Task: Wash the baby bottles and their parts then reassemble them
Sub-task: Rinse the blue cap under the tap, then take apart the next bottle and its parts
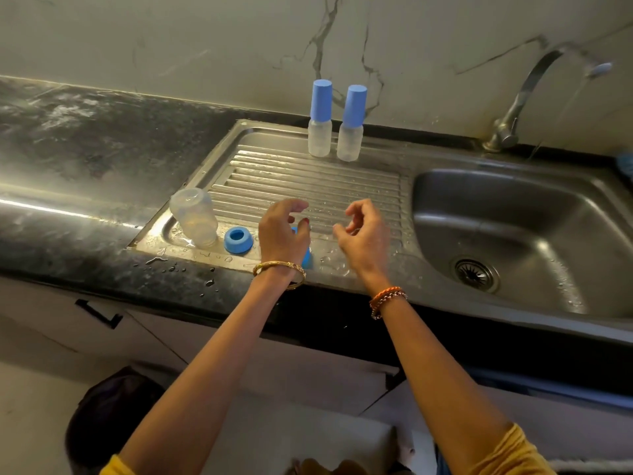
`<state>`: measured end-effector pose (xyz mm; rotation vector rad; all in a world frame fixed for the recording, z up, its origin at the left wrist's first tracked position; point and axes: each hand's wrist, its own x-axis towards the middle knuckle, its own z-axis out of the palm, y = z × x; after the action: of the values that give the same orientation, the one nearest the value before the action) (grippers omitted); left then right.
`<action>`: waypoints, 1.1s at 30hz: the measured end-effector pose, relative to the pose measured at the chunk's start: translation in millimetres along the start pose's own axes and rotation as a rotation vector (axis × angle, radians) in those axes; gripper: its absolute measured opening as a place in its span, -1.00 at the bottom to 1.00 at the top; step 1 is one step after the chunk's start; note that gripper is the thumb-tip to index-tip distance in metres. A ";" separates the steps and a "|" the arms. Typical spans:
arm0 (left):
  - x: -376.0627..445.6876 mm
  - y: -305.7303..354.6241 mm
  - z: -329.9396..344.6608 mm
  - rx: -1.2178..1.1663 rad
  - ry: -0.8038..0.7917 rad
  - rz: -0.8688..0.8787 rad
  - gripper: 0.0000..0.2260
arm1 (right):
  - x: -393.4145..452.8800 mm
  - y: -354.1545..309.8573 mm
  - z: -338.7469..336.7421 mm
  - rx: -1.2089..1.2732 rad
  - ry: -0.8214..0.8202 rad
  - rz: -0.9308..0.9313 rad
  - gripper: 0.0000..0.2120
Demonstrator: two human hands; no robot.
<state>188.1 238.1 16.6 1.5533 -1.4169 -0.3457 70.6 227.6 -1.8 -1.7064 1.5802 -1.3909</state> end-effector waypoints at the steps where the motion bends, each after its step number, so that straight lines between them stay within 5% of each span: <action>1: -0.7 6.9 5.7 -0.017 -0.019 0.039 -0.80 | 2.5 2.0 -9.2 -0.001 0.076 -0.011 -0.78; 4: -1.8 30.1 34.9 -0.121 -0.120 0.044 -0.81 | 12.9 16.3 -45.8 -0.043 0.212 -0.059 -0.80; 10: -14.0 78.6 128.8 -0.388 -0.356 -0.220 -0.83 | 34.2 75.5 -132.3 -0.227 0.299 -0.021 -0.86; 13: -22.9 100.3 179.5 -0.397 -0.458 -0.326 -0.83 | 48.7 111.6 -178.0 -0.346 -0.022 0.183 -0.87; 15: -26.7 111.8 210.1 -0.404 -0.510 -0.382 -0.84 | 58.8 136.7 -203.4 -0.437 -0.370 0.390 -0.64; 17: -28.7 123.8 240.7 -0.416 -0.568 -0.441 -0.83 | 68.5 157.2 -226.4 -0.449 -0.498 0.499 -0.52; 24: -14.6 165.6 317.2 -0.524 -0.614 -0.656 -0.84 | 135.7 194.9 -281.2 -0.260 -0.213 0.514 -0.60; 33: 38.8 183.2 388.9 -0.583 -0.344 -0.832 -0.77 | 263.4 222.0 -282.5 -0.266 -0.097 0.377 -0.56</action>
<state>-201.3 54.8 -16.0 1.5419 -0.7133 -1.4397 -320.4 15.8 25.7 -1.4824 1.9742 -0.9341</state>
